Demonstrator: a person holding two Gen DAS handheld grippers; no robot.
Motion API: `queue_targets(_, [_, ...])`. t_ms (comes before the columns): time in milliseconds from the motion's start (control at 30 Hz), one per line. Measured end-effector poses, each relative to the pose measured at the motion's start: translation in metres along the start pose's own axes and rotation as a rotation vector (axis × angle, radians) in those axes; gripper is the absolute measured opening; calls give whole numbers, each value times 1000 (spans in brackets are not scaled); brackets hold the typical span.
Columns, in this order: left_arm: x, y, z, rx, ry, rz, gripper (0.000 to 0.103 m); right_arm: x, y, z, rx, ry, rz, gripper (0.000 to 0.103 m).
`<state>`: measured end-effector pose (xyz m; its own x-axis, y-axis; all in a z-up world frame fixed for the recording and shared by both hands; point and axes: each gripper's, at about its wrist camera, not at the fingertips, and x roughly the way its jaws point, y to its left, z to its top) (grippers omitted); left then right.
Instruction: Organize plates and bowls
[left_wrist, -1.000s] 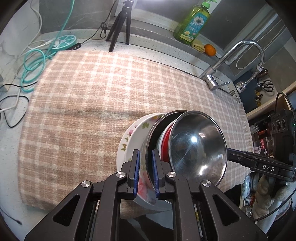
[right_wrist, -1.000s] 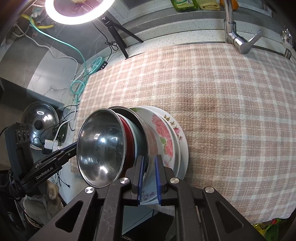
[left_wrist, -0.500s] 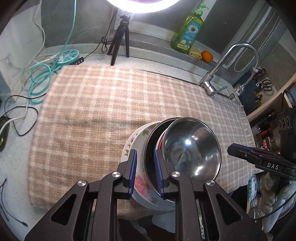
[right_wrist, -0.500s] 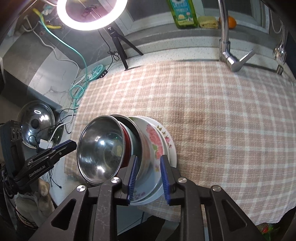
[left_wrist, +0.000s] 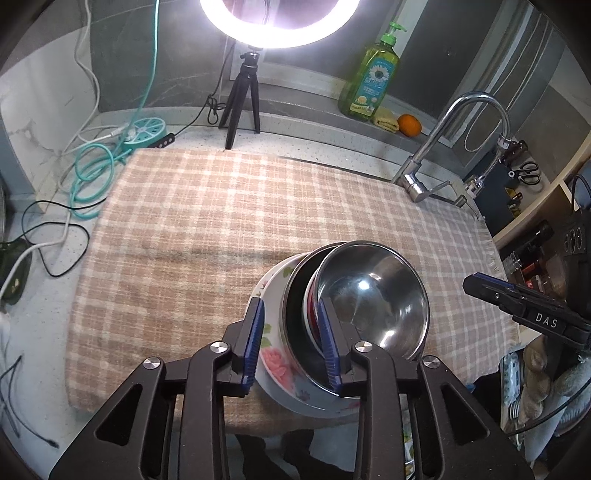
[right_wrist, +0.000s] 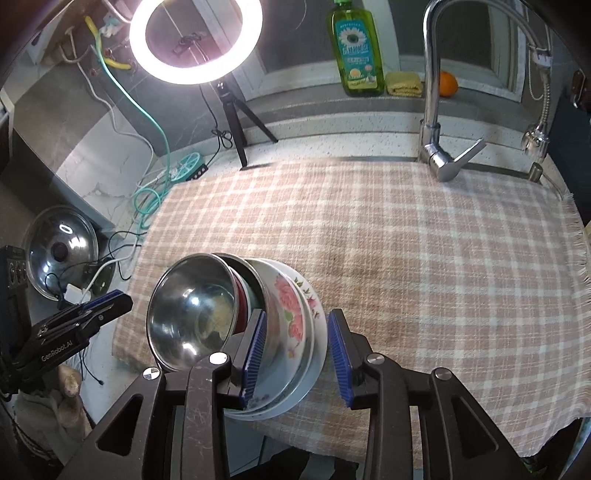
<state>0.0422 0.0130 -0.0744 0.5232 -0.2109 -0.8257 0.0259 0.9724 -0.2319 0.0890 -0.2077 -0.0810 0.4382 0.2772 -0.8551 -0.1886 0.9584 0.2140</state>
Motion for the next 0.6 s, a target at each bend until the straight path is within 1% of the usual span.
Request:
queue_targets(33, [-2,-1,-1,1,-4,1,36,-2,-1,-1,-1,-9,-2,32])
queue_targets(233, [-13,-3,-5,3,-32,16,37,-13,-4,-7,0,-49,-3,32])
queue_targets(267, [-15,-4,-6,1,-37,18,38,-15,-4,-9,1,-56,-5,32])
queue_targets(300, [-18,-5,-7,3,-45,21,43,-17,-5,-10,4,-63,-4,32])
queue_targets(333, [-21,-7,-8,6,-54,25,48,-19,-5,-11,7,-68,-1,34])
queue_targets(367, [-24,-8,-10,9,-61,29,51,-21,-5,-12,9,-75,3,35])
queue_targets(433, [-30,-12,-12,16,-79,40,53,-27,-6,-14,8,-95,-2,43])
queue_targets(500, [-35,-15,-14,26,-93,54,55,-33,-5,-16,2,-110,-8,47])
queue_targets(600, [-44,-19,-17,24,-117,70,64,-41,-4,-17,-4,-119,-17,52])
